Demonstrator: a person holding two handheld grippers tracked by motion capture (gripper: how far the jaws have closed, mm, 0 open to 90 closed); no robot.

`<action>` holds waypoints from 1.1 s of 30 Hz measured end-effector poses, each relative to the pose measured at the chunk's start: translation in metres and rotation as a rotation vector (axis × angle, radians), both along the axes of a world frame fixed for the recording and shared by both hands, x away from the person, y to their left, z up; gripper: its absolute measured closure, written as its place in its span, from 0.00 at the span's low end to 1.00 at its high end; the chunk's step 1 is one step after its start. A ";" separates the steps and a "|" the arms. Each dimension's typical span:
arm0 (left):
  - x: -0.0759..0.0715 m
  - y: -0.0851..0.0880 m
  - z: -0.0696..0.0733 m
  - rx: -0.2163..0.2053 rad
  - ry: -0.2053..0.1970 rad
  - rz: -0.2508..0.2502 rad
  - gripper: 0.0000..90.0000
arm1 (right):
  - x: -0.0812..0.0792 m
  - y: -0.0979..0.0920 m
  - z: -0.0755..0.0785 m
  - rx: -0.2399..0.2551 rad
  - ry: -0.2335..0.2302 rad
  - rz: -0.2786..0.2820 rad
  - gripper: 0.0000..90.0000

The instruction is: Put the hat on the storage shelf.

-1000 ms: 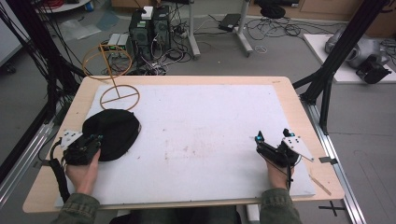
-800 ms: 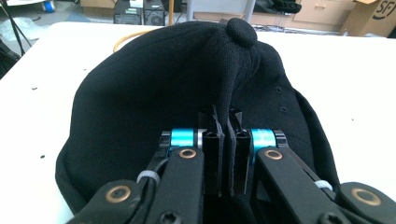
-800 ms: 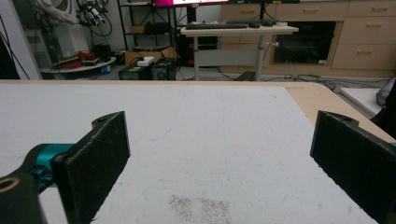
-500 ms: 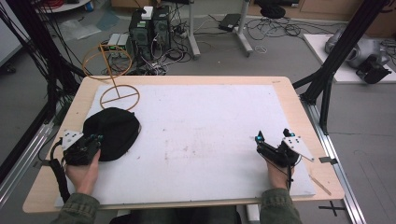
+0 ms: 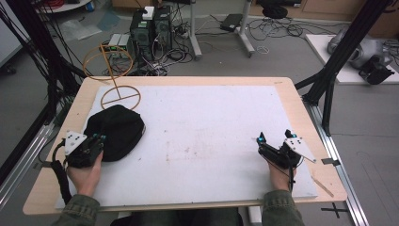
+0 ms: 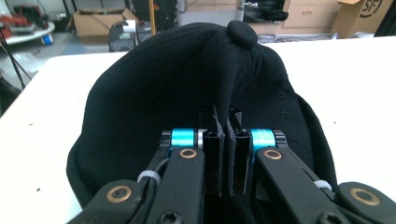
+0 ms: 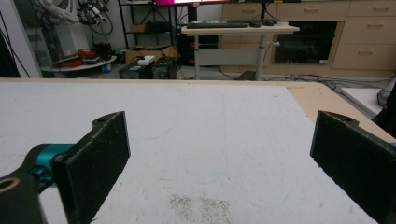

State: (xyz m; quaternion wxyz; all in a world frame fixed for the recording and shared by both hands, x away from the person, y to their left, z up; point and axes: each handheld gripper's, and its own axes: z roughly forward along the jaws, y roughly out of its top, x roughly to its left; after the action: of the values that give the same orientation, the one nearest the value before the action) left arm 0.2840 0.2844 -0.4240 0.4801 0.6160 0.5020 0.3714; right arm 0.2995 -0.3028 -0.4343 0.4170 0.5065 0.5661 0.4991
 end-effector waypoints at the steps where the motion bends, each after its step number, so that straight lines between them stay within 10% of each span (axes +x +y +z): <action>1: -0.001 0.000 0.001 0.008 -0.005 -0.004 0.97 | 0.000 0.000 0.000 -0.002 -0.002 0.000 0.04; 33: -0.018 -0.002 0.028 -0.032 -0.184 0.037 0.97 | 0.000 -0.002 0.000 -0.009 -0.002 -0.011 0.04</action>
State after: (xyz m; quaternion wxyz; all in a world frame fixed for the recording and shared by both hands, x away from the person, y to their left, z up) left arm 0.2658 0.2820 -0.3959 0.5271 0.5621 0.4729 0.4273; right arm 0.2994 -0.3045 -0.4344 0.4226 0.5073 0.5651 0.4947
